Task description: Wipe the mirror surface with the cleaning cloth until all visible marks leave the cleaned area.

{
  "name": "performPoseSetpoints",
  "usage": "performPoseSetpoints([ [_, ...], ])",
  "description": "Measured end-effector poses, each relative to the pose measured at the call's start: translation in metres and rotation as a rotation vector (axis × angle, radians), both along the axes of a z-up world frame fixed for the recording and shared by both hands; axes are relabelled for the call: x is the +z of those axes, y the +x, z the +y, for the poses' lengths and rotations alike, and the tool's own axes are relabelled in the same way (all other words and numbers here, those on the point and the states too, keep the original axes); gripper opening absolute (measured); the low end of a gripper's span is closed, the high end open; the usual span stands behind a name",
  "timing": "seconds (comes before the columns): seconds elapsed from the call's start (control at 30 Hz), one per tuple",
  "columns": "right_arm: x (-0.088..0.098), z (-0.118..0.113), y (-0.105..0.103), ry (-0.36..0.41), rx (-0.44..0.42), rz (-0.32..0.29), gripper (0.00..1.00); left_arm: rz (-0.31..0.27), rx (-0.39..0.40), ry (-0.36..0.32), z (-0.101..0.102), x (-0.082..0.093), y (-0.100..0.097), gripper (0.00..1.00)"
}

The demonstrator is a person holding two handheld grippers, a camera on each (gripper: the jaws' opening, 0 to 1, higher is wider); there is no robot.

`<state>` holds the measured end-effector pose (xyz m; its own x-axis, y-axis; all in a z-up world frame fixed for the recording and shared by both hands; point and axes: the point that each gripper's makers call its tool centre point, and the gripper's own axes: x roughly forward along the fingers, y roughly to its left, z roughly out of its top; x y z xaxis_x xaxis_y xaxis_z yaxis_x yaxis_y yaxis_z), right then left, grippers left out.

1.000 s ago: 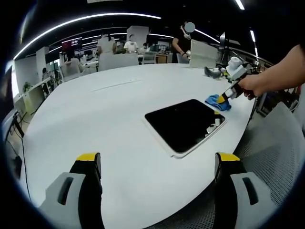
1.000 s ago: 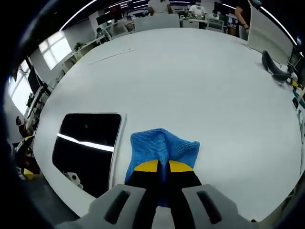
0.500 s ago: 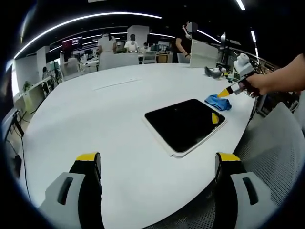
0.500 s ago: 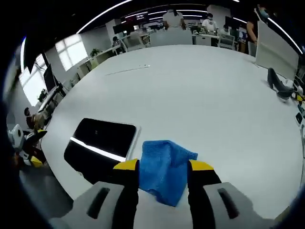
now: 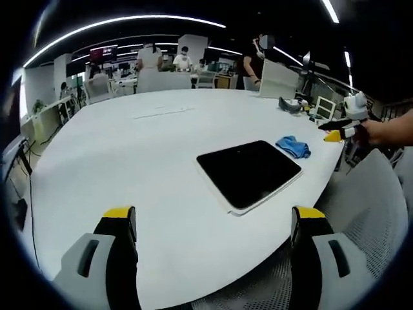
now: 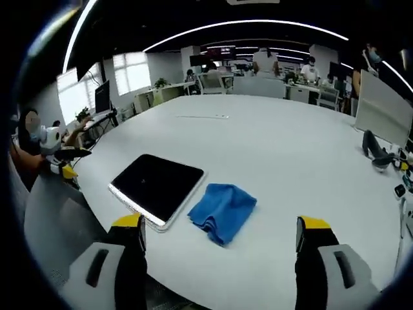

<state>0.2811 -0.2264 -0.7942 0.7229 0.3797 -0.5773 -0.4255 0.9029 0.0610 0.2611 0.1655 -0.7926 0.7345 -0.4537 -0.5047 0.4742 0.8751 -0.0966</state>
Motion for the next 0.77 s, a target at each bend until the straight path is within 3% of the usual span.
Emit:
performPoseSetpoints([
  [0.13,-0.003,-0.003,-0.005,-0.006,-0.011,-0.026,0.96,-0.011,0.008,0.000,0.001,-0.007,-0.001,0.99],
  [0.2,-0.008,-0.005,-0.006,0.016,-0.024,-0.010,0.97,-0.001,0.021,-0.039,-0.001,-0.005,0.002,0.99],
  [0.33,-0.013,-0.005,-0.010,0.029,-0.021,0.012,0.98,-0.025,-0.002,0.003,-0.002,-0.004,-0.002,0.99],
  [0.43,-0.013,-0.004,-0.010,0.029,-0.006,0.010,0.98,0.025,0.041,0.026,0.006,-0.010,-0.005,0.99],
  [0.47,-0.011,0.000,-0.010,0.029,0.015,0.001,0.98,0.032,0.050,-0.001,0.006,-0.008,-0.004,0.99],
  [0.53,-0.007,0.002,-0.007,-0.018,0.052,-0.032,0.98,0.007,0.044,-0.021,0.005,-0.004,-0.005,0.99],
  [0.63,-0.008,0.004,-0.007,-0.005,0.040,-0.010,0.98,0.048,0.051,-0.020,0.005,-0.011,-0.007,0.99],
  [0.67,-0.013,0.004,-0.010,0.012,0.018,0.037,0.98,0.035,0.047,-0.015,0.004,-0.009,-0.006,0.99],
  [0.7,-0.015,0.005,-0.011,0.020,0.015,0.051,0.98,-0.033,0.022,0.013,0.002,-0.002,-0.002,0.99],
  [0.77,-0.014,0.005,-0.010,0.001,0.027,0.018,0.98,-0.068,-0.022,0.017,-0.005,0.002,-0.002,0.99],
])
